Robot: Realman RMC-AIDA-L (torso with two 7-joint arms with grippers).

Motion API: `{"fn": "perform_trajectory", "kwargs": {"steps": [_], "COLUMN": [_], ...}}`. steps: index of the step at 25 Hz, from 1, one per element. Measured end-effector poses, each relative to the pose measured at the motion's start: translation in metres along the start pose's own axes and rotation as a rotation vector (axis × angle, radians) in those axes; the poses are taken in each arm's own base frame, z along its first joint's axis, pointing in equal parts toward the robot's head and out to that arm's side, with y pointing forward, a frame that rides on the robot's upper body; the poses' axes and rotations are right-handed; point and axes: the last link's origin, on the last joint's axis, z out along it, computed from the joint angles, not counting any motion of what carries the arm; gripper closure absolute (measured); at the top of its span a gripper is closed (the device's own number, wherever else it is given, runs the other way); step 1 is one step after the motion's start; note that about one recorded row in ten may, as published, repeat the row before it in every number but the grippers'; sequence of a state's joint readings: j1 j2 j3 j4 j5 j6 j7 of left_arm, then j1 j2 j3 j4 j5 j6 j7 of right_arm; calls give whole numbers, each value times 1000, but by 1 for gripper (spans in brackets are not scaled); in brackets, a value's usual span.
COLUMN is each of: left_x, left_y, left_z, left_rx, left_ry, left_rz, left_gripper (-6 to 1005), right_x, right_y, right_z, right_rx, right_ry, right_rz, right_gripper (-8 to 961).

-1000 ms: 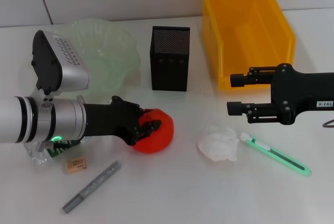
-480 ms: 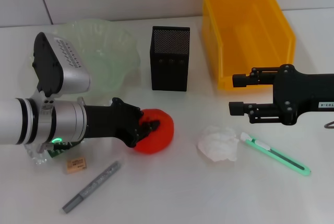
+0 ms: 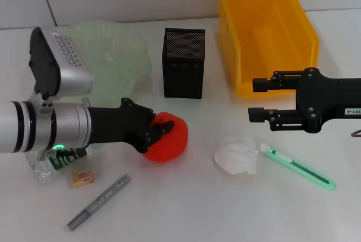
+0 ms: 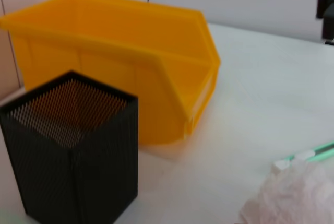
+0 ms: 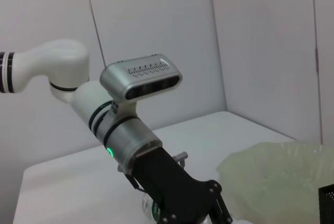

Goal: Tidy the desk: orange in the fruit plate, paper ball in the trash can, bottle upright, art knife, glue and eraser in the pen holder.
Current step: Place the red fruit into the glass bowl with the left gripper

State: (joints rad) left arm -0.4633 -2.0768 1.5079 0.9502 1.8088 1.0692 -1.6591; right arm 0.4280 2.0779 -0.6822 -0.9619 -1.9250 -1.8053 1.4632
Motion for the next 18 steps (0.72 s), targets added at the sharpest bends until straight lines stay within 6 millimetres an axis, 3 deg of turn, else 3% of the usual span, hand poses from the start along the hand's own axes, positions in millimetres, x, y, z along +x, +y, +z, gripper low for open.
{"fn": "perform_trajectory", "kwargs": {"steps": [10,18], "left_x": [22,36], "left_y": [9,2], "left_z": [-24,-44], "left_rx": [6,74], "left_ry": [102,169], "left_rz": [54,75], "left_gripper": [906,911], "right_x": [-2,-2], "right_y": [-3,-2], "right_z": [2,3], "right_rx": [4,-1], "right_ry": [7,7], "right_rz": [-8,-12], "right_gripper": [282,282]}}
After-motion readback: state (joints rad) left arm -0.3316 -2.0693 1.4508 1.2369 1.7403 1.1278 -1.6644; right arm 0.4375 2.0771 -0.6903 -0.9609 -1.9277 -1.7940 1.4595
